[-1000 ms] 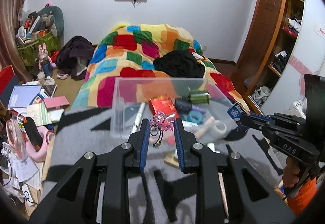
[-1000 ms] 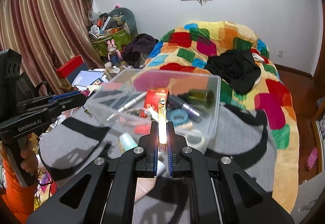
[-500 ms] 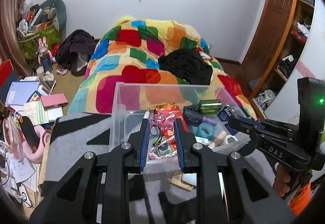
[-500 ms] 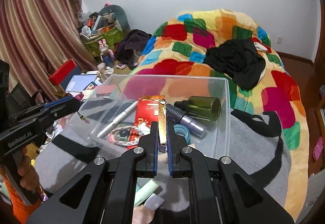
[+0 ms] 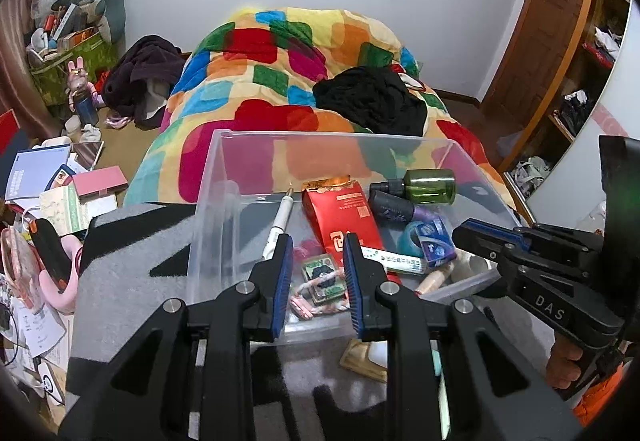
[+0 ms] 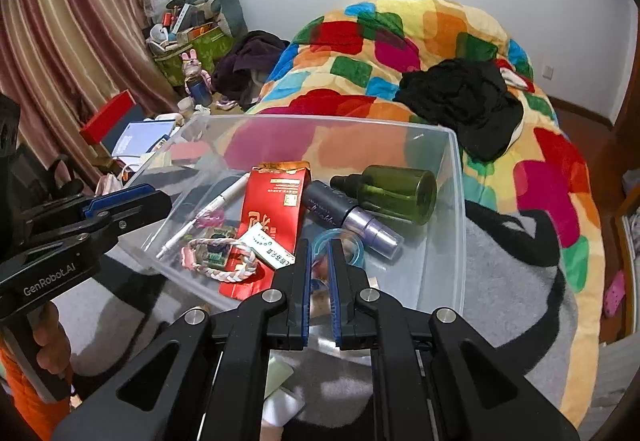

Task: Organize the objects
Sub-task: 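Carry the keychain charm and orange stick into the box and open both tools, then grasp the pale green tube with the left tool while the right tool grasps the beige squeeze tube, then lower the green tube and beige squeeze tube into the box and open both tools, then grasp the light blue oval item with the right tool while the left tool grasps the tan soap block, then place the blue oval item and soap block into the box and open both tools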

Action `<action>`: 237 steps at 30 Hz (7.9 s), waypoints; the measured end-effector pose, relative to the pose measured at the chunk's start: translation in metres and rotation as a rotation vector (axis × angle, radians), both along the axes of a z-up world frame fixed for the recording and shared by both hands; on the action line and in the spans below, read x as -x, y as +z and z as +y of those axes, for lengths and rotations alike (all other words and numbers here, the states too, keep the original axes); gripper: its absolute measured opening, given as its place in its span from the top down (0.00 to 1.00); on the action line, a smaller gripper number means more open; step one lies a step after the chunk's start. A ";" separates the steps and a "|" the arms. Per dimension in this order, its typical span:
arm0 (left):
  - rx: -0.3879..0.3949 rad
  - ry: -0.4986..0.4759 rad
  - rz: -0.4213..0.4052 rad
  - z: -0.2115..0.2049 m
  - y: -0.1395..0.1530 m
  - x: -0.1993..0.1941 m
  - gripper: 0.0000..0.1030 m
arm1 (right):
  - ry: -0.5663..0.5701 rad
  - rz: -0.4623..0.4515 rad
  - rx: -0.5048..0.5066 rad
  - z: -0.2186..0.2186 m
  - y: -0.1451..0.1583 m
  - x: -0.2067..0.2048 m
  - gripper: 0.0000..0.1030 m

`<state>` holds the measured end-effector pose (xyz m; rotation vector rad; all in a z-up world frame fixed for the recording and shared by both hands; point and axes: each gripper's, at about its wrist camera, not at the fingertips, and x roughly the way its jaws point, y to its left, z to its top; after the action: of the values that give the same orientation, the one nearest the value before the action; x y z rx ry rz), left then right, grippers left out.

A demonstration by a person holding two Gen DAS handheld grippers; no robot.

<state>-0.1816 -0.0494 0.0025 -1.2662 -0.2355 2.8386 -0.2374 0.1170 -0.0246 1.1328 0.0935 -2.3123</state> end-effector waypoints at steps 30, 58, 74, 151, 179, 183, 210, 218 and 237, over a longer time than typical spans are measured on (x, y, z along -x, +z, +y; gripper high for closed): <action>0.022 -0.037 -0.009 0.012 -0.020 -0.097 0.50 | 0.066 -0.026 -0.042 0.012 -0.037 -0.117 0.45; 0.131 -0.268 -0.122 0.119 -0.065 -0.062 0.56 | -0.044 0.003 -0.098 0.069 -0.048 -0.115 0.59; 0.100 -0.287 -0.064 0.121 -0.060 -0.079 0.86 | -0.092 -0.015 -0.045 0.078 -0.042 -0.101 0.94; 0.038 -0.077 0.065 0.029 0.008 -0.070 0.39 | 0.144 0.097 0.019 0.015 0.032 -0.072 0.67; 0.083 -0.108 -0.117 0.035 -0.051 -0.070 0.35 | 0.210 -0.045 -0.057 -0.008 -0.047 -0.072 0.84; 0.084 -0.133 -0.143 0.042 -0.055 -0.059 0.35 | 0.200 -0.046 -0.029 0.005 -0.043 -0.078 0.88; 0.098 -0.126 -0.097 0.054 -0.047 -0.063 0.59 | 0.132 -0.018 0.130 0.050 -0.009 -0.094 0.88; 0.057 -0.077 0.031 0.035 -0.003 -0.079 0.59 | 0.131 0.058 0.178 0.041 0.025 -0.089 0.88; 0.052 0.048 0.053 -0.003 0.006 -0.022 0.59 | 0.164 0.087 0.139 -0.003 0.035 -0.036 0.88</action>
<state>-0.1594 -0.0520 0.0089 -1.2085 -0.1939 2.9326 -0.2009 0.1135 0.0108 0.9212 0.0548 -2.1852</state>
